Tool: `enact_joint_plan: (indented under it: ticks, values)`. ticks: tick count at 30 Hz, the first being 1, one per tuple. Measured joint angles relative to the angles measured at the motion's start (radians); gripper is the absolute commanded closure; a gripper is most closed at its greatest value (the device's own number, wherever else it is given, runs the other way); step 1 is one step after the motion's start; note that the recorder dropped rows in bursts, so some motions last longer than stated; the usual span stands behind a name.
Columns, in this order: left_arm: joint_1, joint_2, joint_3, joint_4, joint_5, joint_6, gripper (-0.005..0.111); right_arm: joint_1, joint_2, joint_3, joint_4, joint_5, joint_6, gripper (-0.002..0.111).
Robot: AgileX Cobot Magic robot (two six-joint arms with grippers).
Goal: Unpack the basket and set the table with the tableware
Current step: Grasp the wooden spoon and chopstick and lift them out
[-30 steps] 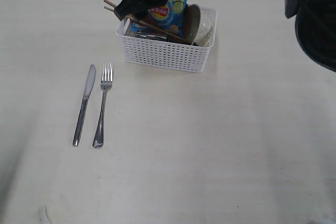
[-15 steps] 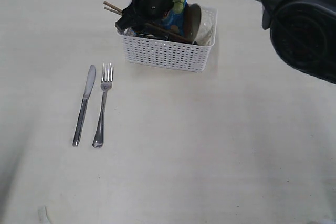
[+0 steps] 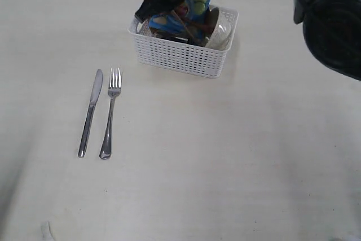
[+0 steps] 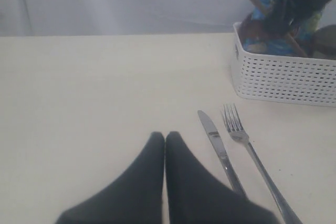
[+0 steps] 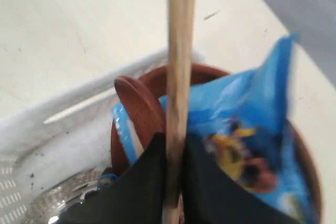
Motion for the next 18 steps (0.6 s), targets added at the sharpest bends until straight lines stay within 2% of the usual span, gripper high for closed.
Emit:
enact_joint_plan:
  ticks: [8, 18]
  values:
    - [0.0, 0.0, 0.0, 0.0, 0.0, 0.0, 0.107, 0.0, -0.207, 0.0, 0.013, -0.011, 0.0, 0.109]
    - [0.0, 0.0, 0.0, 0.0, 0.0, 0.0, 0.107, 0.0, -0.241, 0.0, 0.016, 0.113, 0.0, 0.109]
